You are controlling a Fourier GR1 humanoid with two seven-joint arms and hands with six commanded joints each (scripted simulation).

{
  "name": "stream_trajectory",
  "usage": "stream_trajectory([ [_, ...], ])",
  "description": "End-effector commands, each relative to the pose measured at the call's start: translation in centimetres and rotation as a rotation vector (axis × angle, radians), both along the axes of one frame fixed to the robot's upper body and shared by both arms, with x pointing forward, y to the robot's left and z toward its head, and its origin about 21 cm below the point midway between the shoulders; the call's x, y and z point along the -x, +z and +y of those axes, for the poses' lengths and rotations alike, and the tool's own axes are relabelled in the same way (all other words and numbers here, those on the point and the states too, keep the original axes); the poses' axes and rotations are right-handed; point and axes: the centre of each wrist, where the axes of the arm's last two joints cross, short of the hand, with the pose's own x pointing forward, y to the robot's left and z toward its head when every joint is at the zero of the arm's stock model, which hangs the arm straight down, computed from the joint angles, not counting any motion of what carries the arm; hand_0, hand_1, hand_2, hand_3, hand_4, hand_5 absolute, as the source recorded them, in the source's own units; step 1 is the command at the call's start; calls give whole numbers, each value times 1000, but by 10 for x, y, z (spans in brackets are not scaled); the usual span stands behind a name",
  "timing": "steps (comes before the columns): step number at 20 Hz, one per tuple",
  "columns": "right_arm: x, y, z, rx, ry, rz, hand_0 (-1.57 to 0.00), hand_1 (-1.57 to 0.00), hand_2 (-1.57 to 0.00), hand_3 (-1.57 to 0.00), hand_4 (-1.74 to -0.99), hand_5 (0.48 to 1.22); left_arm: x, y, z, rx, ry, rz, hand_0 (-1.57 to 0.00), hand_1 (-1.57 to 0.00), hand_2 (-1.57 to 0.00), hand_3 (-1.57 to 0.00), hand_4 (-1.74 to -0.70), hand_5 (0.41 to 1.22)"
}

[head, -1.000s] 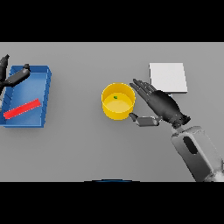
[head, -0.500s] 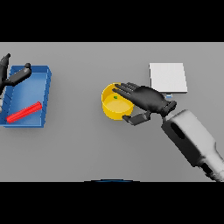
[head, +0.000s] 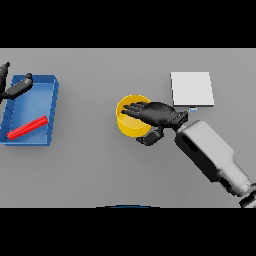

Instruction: Pick up the red beaker and tilt it to pour out 1 green nut into yellow bowl. Pick up the yellow bowl and place it on the metallic measuring scale.

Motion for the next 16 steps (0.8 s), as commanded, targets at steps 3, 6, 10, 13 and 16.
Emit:
stream_trajectory([
  [3, -3, -6, 5, 50, 4, 16, 1, 1, 1, 1, -1300, 671, 0, -1, -1, 0, 10, -1, 1, 1, 1, 1, -799, 737],
  [6, -3, -5, 9, 91, 28, 33, 1, 1, 1, 1, -1307, 690, -2, 5, 1, -8, 13, -5, 1, 1, 1, 1, -797, 735],
  [10, -7, -5, 14, 126, 9, 29, 1, -10, -30, -49, -1321, 756, -1, 6, -1, -9, 0, -13, 1, 1, 1, 1, -792, 727],
  [13, -5, -7, 16, 155, 31, 25, -258, -236, -233, -249, -1387, 900, -1, 2, -1, -2, 3, -12, 1, 1, 1, 1, -793, 722],
  [16, -3, -8, 15, 170, 47, 55, -891, -846, -814, -594, -1534, 1057, 0, 4, 0, -2, 8, -18, 1, 1, 1, 1, -796, 726],
])
